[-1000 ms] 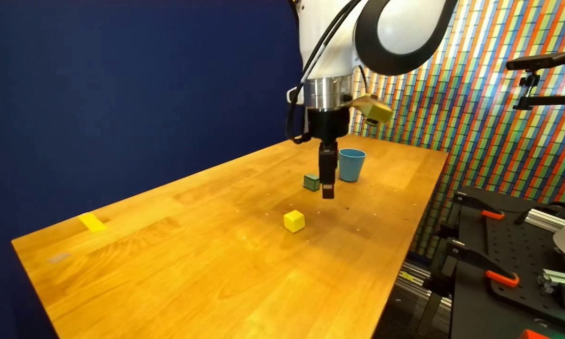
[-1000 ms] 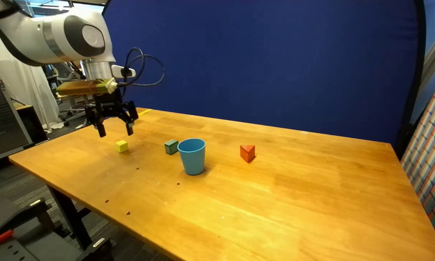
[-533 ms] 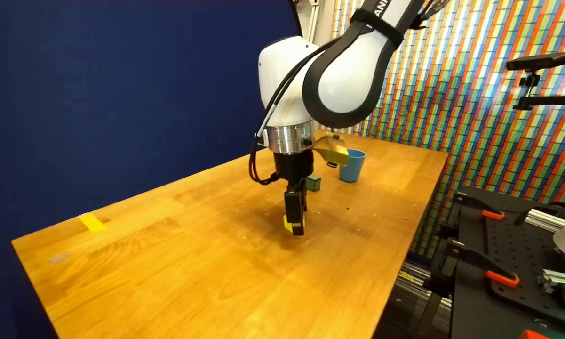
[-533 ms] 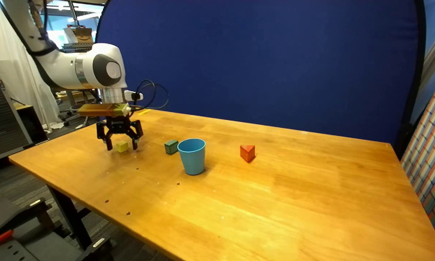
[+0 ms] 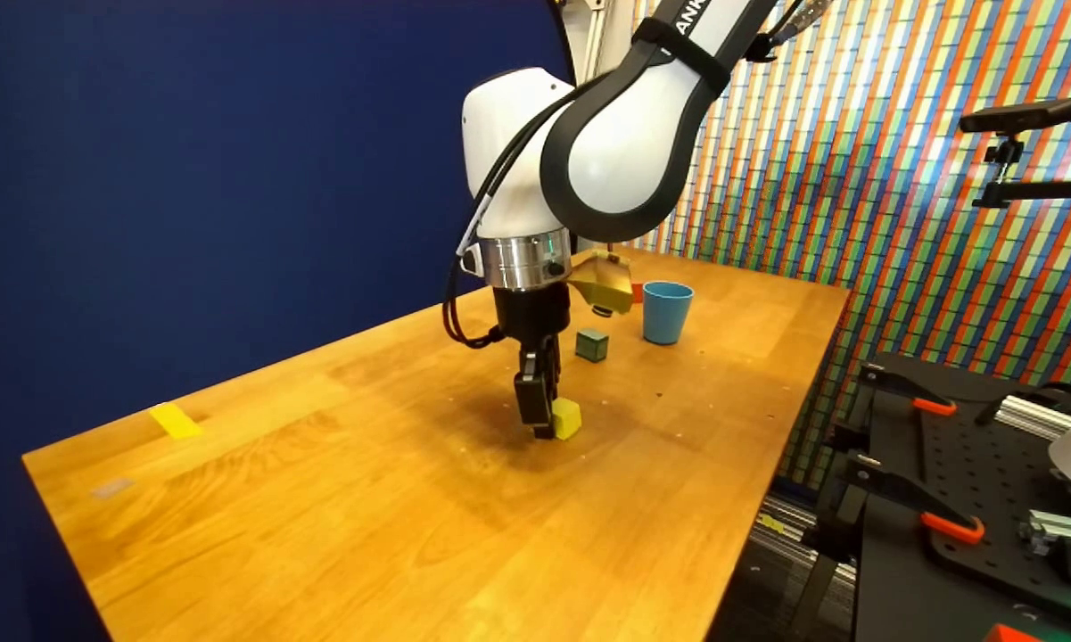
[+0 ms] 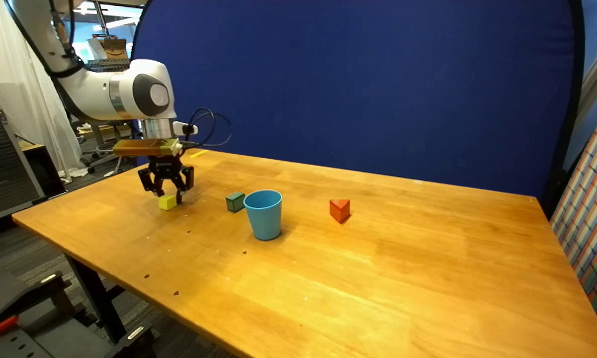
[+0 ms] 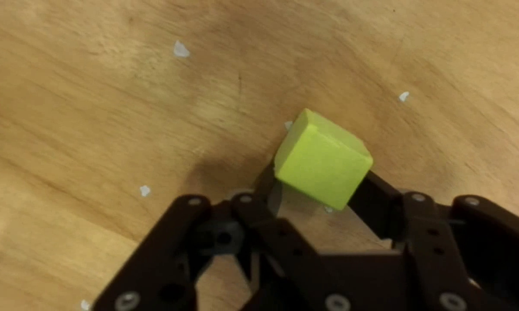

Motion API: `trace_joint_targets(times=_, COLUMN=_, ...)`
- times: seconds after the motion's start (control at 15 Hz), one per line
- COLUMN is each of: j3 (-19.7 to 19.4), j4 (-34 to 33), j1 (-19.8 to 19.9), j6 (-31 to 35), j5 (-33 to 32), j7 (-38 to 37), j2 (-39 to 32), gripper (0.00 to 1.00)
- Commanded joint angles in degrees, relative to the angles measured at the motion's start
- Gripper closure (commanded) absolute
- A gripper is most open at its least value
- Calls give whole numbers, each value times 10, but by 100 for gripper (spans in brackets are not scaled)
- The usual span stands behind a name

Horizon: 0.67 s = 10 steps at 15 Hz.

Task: Put the yellow cube inside the blue cup

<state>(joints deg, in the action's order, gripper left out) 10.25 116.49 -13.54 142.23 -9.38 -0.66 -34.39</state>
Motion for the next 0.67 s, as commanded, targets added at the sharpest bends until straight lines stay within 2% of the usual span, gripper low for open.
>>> trace_joint_targets(times=0.0, j3=-17, j4=48, j1=-3, j6=-20, j5=15, j7=-30, j2=59, gripper=87)
trace_joint_targets(times=0.07, j3=-24, j4=65, j1=-5, j6=-23, j5=12, j7=-45, j2=73, gripper=43)
trace_joint_targets(times=0.13, j3=-27, j4=80, j1=-3, j6=-20, j5=14, j7=-54, j2=83, gripper=49)
trace_joint_targets(times=0.2, j3=-27, j4=93, j1=0, j6=-21, j5=19, j7=-60, j2=92, gripper=83)
trace_joint_targets(times=0.27, j3=-28, j4=106, j1=2, j6=-23, j5=22, j7=-64, j2=100, gripper=80)
trace_joint_targets(times=0.33, j3=-27, j4=117, j1=4, j6=-24, j5=28, j7=-67, j2=109, gripper=45)
trace_joint_targets(times=0.4, j3=-27, j4=127, j1=4, j6=-24, j5=32, j7=-71, j2=116, gripper=49)
trace_joint_targets(times=0.47, j3=-26, j4=137, j1=4, j6=-24, j5=35, j7=-72, j2=124, gripper=47)
trace_joint_targets(times=0.6, j3=-26, j4=152, j1=2, j6=-23, j5=33, j7=-77, j2=136, gripper=33)
